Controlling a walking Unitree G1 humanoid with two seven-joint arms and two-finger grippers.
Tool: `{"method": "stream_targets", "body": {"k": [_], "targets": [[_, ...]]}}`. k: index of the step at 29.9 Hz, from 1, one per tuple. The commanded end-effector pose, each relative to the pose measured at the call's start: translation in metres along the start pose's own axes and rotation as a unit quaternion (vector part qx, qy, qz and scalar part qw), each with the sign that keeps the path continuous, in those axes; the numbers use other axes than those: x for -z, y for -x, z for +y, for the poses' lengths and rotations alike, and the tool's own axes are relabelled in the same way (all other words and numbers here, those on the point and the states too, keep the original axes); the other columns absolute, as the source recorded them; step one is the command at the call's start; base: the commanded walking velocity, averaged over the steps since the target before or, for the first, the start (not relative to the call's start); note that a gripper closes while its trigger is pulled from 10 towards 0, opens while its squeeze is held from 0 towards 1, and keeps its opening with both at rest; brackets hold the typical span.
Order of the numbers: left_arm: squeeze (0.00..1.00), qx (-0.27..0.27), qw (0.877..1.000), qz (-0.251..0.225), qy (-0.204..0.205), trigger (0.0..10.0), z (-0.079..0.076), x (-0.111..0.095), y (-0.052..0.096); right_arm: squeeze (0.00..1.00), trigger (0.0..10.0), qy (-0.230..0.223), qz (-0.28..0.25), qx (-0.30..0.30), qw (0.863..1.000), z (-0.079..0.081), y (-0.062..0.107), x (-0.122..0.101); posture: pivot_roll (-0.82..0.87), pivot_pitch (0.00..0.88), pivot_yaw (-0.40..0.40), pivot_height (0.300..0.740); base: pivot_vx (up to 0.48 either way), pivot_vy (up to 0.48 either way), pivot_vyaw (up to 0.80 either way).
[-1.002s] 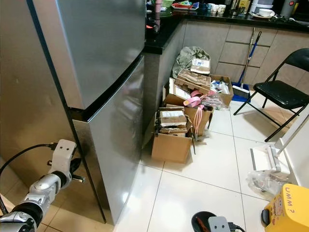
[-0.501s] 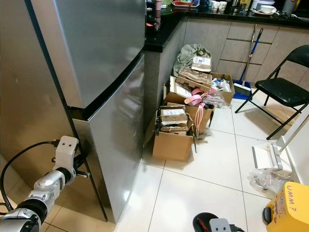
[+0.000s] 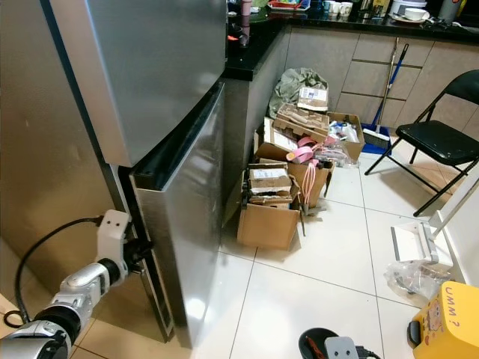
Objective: Restocking fridge
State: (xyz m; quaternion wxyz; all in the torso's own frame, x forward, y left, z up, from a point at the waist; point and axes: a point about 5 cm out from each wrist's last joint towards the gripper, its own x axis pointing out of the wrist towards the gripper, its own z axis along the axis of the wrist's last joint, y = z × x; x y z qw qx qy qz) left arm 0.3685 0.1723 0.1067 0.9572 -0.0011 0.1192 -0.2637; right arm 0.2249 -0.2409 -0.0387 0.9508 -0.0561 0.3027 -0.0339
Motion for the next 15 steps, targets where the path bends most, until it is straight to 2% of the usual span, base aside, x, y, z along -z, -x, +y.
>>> {"method": "stream_targets", "body": {"k": [1, 3, 4, 5, 6, 7, 9, 10, 11, 13, 15], "targets": [[1.00, 0.114, 0.992, 0.046, 0.005, 10.0, -0.032, 0.019, -0.009, 0.00, 10.0, -0.008, 0.006, 0.006, 1.000, -0.003, 0.003, 0.005, -0.14, 0.203, -0.001, 0.740, 0.000, 0.000, 0.00], [1.00, 0.198, 0.978, 0.067, 0.003, 10.0, -0.055, 0.031, -0.011, 0.00, 10.0, -0.008, 0.007, 0.003, 1.000, -0.002, 0.002, 0.005, -0.14, 0.200, -0.001, 0.740, 0.000, 0.000, 0.00], [1.00, 0.198, 0.978, 0.067, 0.003, 10.0, -0.055, 0.031, -0.011, 0.00, 10.0, -0.008, 0.007, 0.003, 1.000, -0.002, 0.002, 0.005, -0.14, 0.200, -0.001, 0.740, 0.000, 0.000, 0.00], [1.00, 0.222, 0.972, 0.070, 0.003, 10.0, -0.062, 0.034, -0.012, 0.00, 10.0, -0.009, 0.007, 0.002, 1.000, -0.001, 0.002, 0.004, -0.14, 0.200, -0.001, 0.740, 0.000, 0.000, 0.00], [1.00, 0.262, 0.962, 0.074, 0.000, 10.0, -0.074, 0.037, -0.014, 0.00, 10.0, -0.009, 0.006, 0.001, 1.000, 0.000, 0.001, 0.003, -0.13, 0.198, -0.002, 0.740, 0.000, 0.000, 0.00], [1.00, 0.262, 0.962, 0.074, 0.000, 10.0, -0.074, 0.037, -0.014, 0.00, 10.0, -0.009, 0.006, 0.001, 1.000, 0.000, 0.001, 0.003, -0.13, 0.198, -0.002, 0.740, 0.000, 0.000, 0.00], [1.00, 0.329, 0.942, 0.074, 0.002, 10.0, -0.095, 0.040, -0.016, 0.00, 10.0, -0.009, 0.005, -0.003, 1.000, 0.003, -0.001, 0.001, -0.13, 0.194, -0.003, 0.740, 0.000, 0.000, 0.00], [1.00, 0.329, 0.942, 0.074, 0.002, 10.0, -0.095, 0.040, -0.016, 0.00, 10.0, -0.009, 0.005, -0.003, 1.000, 0.003, -0.001, 0.001, -0.13, 0.194, -0.003, 0.740, 0.000, 0.000, 0.00], [1.00, 0.344, 0.936, 0.072, 0.000, 10.0, -0.101, 0.040, -0.017, 0.00, 10.0, -0.009, 0.004, -0.004, 1.000, 0.004, -0.001, 0.000, -0.13, 0.194, -0.003, 0.740, 0.000, 0.000, 0.00], [1.00, 0.341, 0.938, 0.067, -0.005, 10.0, -0.103, 0.039, -0.018, 0.00, 10.0, -0.009, 0.004, -0.004, 1.000, 0.005, -0.002, -0.001, -0.13, 0.188, -0.002, 0.740, 0.000, 0.000, 0.00], [1.00, 0.302, 0.952, 0.056, -0.012, 10.0, -0.097, 0.038, -0.019, 0.00, 10.0, -0.009, 0.003, -0.005, 1.000, 0.005, -0.002, -0.001, -0.13, 0.181, 0.000, 0.740, 0.000, 0.000, 0.00]]}}
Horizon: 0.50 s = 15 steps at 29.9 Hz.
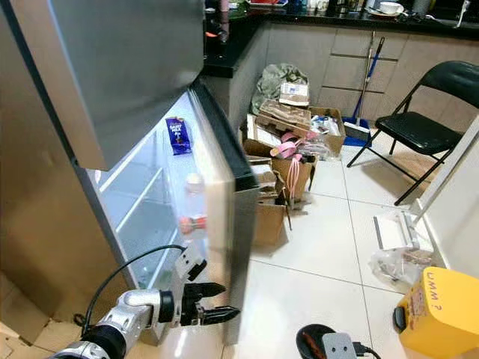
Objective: Restocking fridge
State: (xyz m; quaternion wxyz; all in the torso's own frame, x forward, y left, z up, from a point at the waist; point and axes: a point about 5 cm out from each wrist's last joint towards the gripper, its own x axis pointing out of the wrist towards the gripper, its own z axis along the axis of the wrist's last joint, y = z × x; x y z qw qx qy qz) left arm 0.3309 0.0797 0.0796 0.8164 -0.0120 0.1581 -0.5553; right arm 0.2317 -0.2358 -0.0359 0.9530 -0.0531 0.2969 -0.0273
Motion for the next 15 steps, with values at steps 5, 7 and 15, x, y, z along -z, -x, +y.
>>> {"method": "stream_targets", "body": {"k": [5, 7, 15], "targets": [[1.00, -0.185, 0.981, 0.054, -0.034, 10.0, 0.019, 0.026, 0.023, 0.00, 10.0, -0.008, 0.012, 0.001, 1.000, -0.001, 0.002, 0.006, -0.12, 0.162, -0.001, 0.740, 0.000, 0.000, 0.00], [1.00, -0.229, 0.970, 0.073, -0.030, 10.0, 0.024, 0.032, 0.030, 0.00, 10.0, -0.008, 0.012, 0.001, 1.000, -0.001, 0.002, 0.006, -0.12, 0.162, -0.001, 0.740, 0.000, 0.000, 0.00], [0.00, -0.398, 0.908, 0.116, 0.055, 10.0, 0.027, 0.085, 0.074, 0.00, 10.0, -0.013, 0.015, -0.004, 1.000, 0.008, 0.000, 0.006, -0.10, 0.120, -0.002, 0.740, 0.000, 0.000, 0.00]]}}
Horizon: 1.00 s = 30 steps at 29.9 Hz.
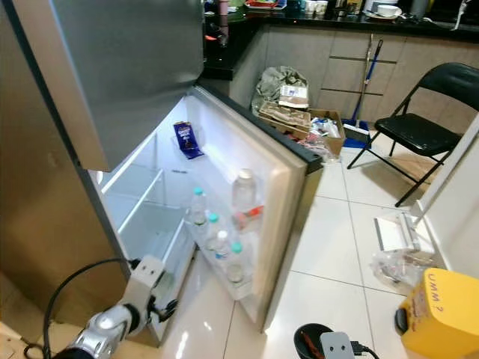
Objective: Restocking fridge
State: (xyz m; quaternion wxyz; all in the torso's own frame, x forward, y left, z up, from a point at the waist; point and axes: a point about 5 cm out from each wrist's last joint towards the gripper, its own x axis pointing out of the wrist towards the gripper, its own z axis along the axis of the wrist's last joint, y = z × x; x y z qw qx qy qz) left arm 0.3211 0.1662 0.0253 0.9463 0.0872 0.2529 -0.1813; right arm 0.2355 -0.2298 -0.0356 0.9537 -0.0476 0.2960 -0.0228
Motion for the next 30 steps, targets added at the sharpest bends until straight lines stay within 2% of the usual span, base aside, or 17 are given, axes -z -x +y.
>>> {"method": "stream_targets", "body": {"k": [1, 4, 10, 12, 13, 14, 16, 21, 25, 27, 30], "targets": [[0.00, -0.003, 1.000, 0.019, 0.021, 10.0, -0.002, 0.019, 0.005, 0.00, 10.0, -0.009, 0.016, 0.002, 1.000, 0.002, 0.002, 0.009, -0.10, 0.120, -0.002, 0.740, 0.000, 0.000, 0.00], [0.00, 0.001, 0.998, 0.034, 0.045, 10.0, -0.008, 0.043, 0.012, 0.00, 10.0, -0.007, 0.018, -0.007, 1.000, 0.008, 0.001, 0.008, -0.08, 0.105, -0.010, 0.740, 0.000, 0.000, 0.00], [0.00, -0.016, 0.997, 0.047, 0.062, 10.0, -0.009, 0.062, 0.019, 0.00, 10.0, -0.005, 0.017, -0.013, 1.000, 0.011, -0.001, 0.006, -0.08, 0.094, -0.009, 0.740, 0.000, 0.000, 0.00], [0.00, -0.064, 0.994, 0.054, 0.065, 10.0, -0.004, 0.075, 0.027, 0.00, 10.0, -0.014, 0.017, -0.022, 1.000, 0.015, -0.002, 0.003, -0.07, 0.087, -0.009, 0.740, 0.000, 0.000, 0.00], [0.00, -0.106, 0.989, 0.060, 0.082, 10.0, 0.003, 0.080, 0.031, 0.00, 10.0, -0.022, 0.015, -0.028, 0.999, 0.017, -0.003, 0.001, -0.07, 0.084, -0.013, 0.740, 0.000, 0.000, 0.00], [0.00, -0.106, 0.989, 0.060, 0.082, 10.0, 0.003, 0.080, 0.031, 0.00, 10.0, -0.022, 0.015, -0.028, 0.999, 0.017, -0.003, 0.001, -0.07, 0.084, -0.013, 0.740, 0.000, 0.000, 0.00], [0.00, -0.161, 0.979, 0.059, 0.107, 10.0, 0.011, 0.086, 0.037, 0.00, 10.0, -0.030, 0.013, -0.036, 0.999, 0.020, -0.004, -0.001, -0.06, 0.082, -0.018, 0.740, 0.000, 0.000, 0.00], [0.00, -0.168, 0.977, 0.077, 0.108, 10.0, 0.007, 0.097, 0.041, 0.00, 10.0, -0.017, 0.013, -0.042, 0.999, 0.024, -0.005, -0.002, -0.05, 0.079, -0.024, 0.740, 0.000, 0.000, 0.00], [0.00, -0.175, 0.972, 0.087, 0.127, 10.0, 0.005, 0.105, 0.044, 0.00, 10.0, -0.007, 0.011, -0.048, 0.999, 0.027, -0.006, -0.004, -0.05, 0.078, -0.020, 0.740, 0.000, 0.000, 0.00], [0.00, -0.191, 0.967, 0.091, 0.144, 10.0, 0.007, 0.109, 0.047, 0.00, 10.0, -0.005, 0.010, -0.051, 0.999, 0.030, -0.007, -0.005, -0.05, 0.077, -0.016, 0.740, 0.000, 0.000, 0.00], [0.00, -0.193, 0.966, 0.095, 0.145, 10.0, 0.007, 0.110, 0.047, 0.00, 10.0, -0.006, 0.010, -0.052, 0.999, 0.031, -0.007, -0.005, -0.06, 0.077, -0.014, 0.740, 0.000, 0.000, 0.00]]}}
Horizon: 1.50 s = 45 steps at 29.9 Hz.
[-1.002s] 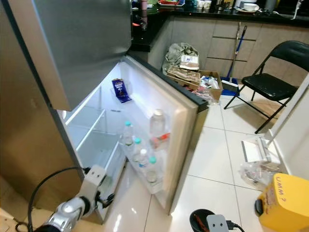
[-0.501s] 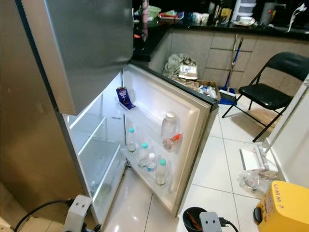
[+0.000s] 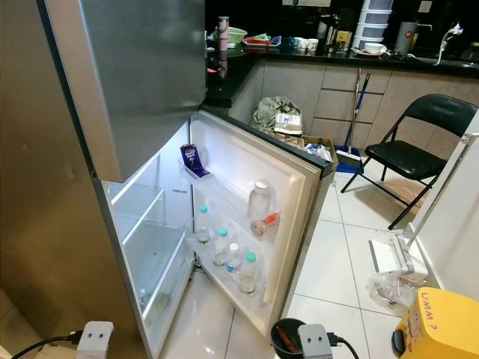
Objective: Restocking fridge
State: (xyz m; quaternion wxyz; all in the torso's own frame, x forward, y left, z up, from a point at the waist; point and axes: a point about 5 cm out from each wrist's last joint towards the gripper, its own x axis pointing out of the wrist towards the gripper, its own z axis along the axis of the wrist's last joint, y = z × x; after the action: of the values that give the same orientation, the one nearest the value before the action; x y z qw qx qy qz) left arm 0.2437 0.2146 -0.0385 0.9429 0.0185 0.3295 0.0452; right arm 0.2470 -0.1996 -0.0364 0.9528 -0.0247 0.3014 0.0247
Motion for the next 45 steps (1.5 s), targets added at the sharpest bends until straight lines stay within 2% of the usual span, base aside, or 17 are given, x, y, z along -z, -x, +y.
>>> {"method": "stream_targets", "body": {"k": [1, 11, 18, 41, 45], "targets": [[0.00, -0.003, 1.000, 0.017, 0.001, 10.0, -0.001, 0.009, 0.002, 0.00, 10.0, 0.001, 0.007, 0.000, 1.000, 0.001, 0.001, 0.003, -0.06, 0.081, -0.012, 0.740, 0.000, 0.000, 0.00], [0.00, 0.004, 1.000, 0.007, -0.003, 10.0, -0.007, -0.001, -0.001, 0.00, 10.0, 0.008, 0.011, -0.005, 1.000, 0.003, 0.003, 0.009, -0.07, 0.092, -0.007, 0.740, 0.000, 0.000, 0.00], [0.00, 0.015, 1.000, 0.012, -0.019, 10.0, -0.011, -0.001, -0.002, 0.00, 10.0, 0.006, 0.012, -0.004, 1.000, 0.004, 0.003, 0.010, -0.07, 0.092, -0.005, 0.740, 0.000, 0.000, 0.00], [0.00, 0.011, 1.000, 0.015, -0.022, 10.0, -0.009, 0.002, 0.000, 0.00, 10.0, 0.002, 0.017, -0.001, 1.000, 0.005, 0.004, 0.014, -0.07, 0.093, 0.006, 0.740, 0.000, 0.000, 0.00], [0.00, 0.011, 1.000, 0.015, -0.019, 10.0, -0.008, 0.002, 0.000, 0.00, 10.0, 0.001, 0.018, -0.001, 1.000, 0.005, 0.004, 0.014, -0.07, 0.095, 0.008, 0.740, 0.000, -0.355, 0.00]]}}
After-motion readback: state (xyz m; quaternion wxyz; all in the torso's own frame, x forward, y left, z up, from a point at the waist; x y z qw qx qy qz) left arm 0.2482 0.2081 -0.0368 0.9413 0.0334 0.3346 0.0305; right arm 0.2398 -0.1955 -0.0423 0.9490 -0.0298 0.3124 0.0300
